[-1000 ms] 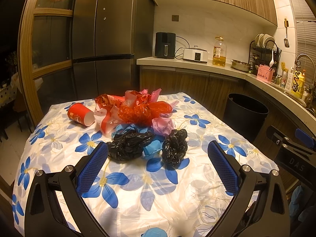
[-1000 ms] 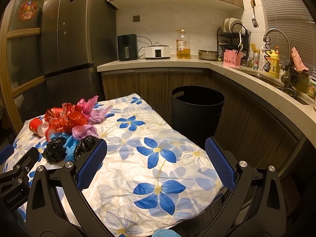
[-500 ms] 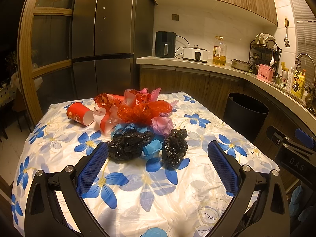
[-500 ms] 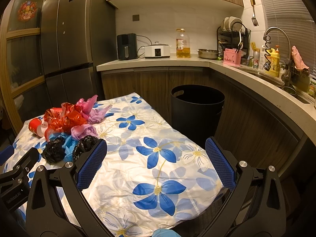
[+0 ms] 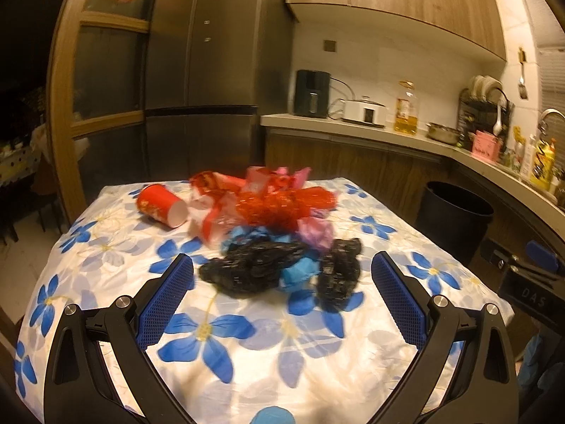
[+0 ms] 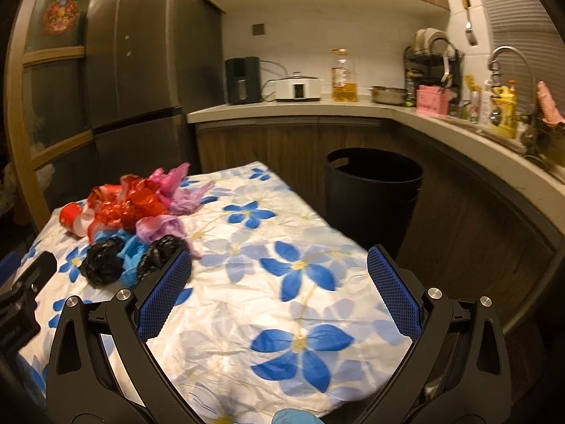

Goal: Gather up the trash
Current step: 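Grasp a black plastic bag with the right tool while the left tool grasps another black bag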

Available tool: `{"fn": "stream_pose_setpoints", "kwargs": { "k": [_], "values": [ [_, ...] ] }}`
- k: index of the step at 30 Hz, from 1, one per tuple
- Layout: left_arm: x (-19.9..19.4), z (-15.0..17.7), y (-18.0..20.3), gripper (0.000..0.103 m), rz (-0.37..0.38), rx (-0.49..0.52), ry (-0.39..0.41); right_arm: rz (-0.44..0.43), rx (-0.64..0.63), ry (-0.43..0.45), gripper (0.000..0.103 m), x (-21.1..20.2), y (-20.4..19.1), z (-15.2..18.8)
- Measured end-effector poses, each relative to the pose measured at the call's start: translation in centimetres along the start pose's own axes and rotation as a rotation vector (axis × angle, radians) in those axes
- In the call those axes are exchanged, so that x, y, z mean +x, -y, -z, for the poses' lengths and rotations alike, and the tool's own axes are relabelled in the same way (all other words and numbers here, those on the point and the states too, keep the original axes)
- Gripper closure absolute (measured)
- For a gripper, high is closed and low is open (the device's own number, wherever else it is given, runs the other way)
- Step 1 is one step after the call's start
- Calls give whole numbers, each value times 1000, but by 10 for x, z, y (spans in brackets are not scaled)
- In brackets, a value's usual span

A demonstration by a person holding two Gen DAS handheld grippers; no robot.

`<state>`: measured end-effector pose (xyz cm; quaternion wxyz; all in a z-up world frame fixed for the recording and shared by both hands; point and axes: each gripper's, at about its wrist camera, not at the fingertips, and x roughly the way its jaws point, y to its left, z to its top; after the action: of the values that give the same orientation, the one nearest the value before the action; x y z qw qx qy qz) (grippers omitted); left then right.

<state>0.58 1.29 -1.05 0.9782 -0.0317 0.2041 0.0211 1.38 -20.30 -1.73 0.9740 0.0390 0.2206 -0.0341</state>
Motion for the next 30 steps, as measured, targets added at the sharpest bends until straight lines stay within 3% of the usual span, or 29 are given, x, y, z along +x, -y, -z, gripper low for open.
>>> {"fn": "stream_pose_setpoints", "kwargs": {
  "k": [8, 19, 25, 30],
  "values": [
    [26, 5, -21, 6, -43, -18, 19, -148, -25, -15, 5, 42, -32, 16],
    [64, 10, -40, 6, -49, -29, 15, -290, -40, -74, 17, 111, -77, 21],
    [87, 10, -44, 6, -41, -39, -54, -330, -45, -142, 31, 141, -90, 25],
    [104, 9, -47, 11, -20, -58, -116, -365, -70, -175, 54, 150, -98, 29]
  ]
}}
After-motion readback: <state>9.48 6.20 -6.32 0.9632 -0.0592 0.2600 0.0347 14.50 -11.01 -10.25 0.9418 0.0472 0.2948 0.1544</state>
